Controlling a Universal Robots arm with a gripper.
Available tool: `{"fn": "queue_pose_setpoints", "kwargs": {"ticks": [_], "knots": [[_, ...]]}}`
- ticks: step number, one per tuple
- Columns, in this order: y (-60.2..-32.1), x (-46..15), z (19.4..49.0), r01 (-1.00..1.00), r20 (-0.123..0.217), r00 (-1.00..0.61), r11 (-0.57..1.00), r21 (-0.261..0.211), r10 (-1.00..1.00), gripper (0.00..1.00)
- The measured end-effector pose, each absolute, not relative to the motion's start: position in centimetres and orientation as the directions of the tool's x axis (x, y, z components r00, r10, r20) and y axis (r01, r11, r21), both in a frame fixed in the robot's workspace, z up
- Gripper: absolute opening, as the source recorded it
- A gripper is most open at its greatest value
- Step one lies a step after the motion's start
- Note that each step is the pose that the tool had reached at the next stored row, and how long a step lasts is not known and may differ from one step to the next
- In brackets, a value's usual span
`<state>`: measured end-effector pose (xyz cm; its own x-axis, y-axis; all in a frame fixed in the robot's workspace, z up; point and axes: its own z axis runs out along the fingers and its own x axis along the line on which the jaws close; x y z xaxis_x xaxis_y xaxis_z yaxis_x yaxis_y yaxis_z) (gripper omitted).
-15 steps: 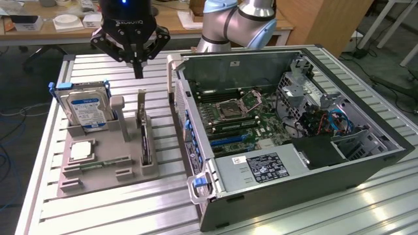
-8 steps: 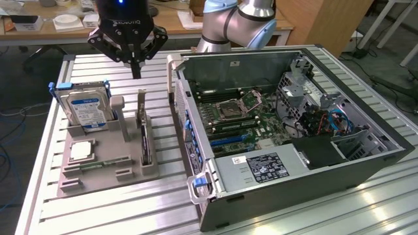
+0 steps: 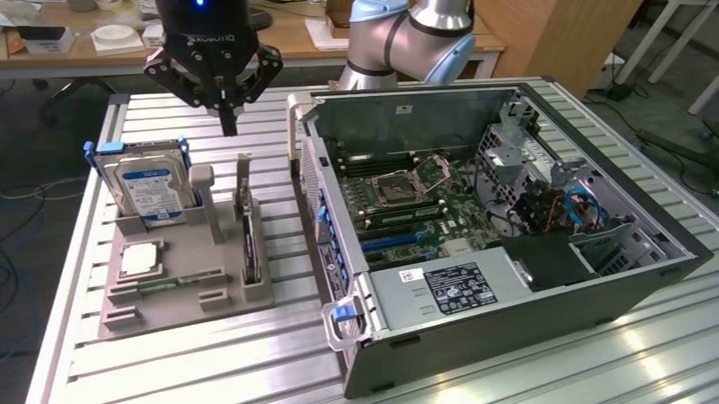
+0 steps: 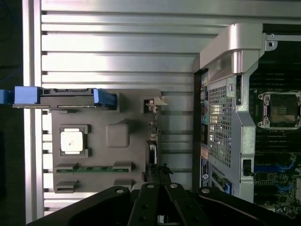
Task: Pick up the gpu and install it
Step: 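Reach for the gpu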
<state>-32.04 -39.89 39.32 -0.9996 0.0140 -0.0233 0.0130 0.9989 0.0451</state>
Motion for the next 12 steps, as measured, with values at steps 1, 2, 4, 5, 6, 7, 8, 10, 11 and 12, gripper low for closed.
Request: {"fn": "queue_pose_setpoints", "kwargs": {"ticks": [1,2,4,5,6,7,8,10,11,12], "knots": [[-39.89,-32.13,39.32,0.012,-0.023,-1.0,0.999,0.045,0.014,0.1],[-39.89,-32.22,39.33,0.012,-0.023,-1.0,0.999,0.045,0.013,0.1],[-39.89,-32.39,39.32,0.011,-0.023,-1.0,0.999,0.045,0.012,0.1],[-39.89,-32.47,39.33,0.01,-0.023,-1.0,0.999,0.045,0.012,0.1],[-39.89,-32.56,39.32,0.01,-0.023,-1.0,0.999,0.045,0.011,0.1],[-39.89,-32.65,39.32,0.01,-0.023,-1.0,0.999,0.045,0.011,0.1],[-39.89,-32.73,39.32,0.009,-0.023,-1.0,0.999,0.045,0.01,0.1],[-39.89,-32.88,39.33,0.008,-0.023,-1.0,0.999,0.045,0.01,0.1],[-39.89,-32.96,39.32,0.008,-0.023,-1.0,0.999,0.045,0.009,0.1],[-39.89,-33.04,39.32,0.008,-0.023,-1.0,0.999,0.045,0.009,0.1]]}}
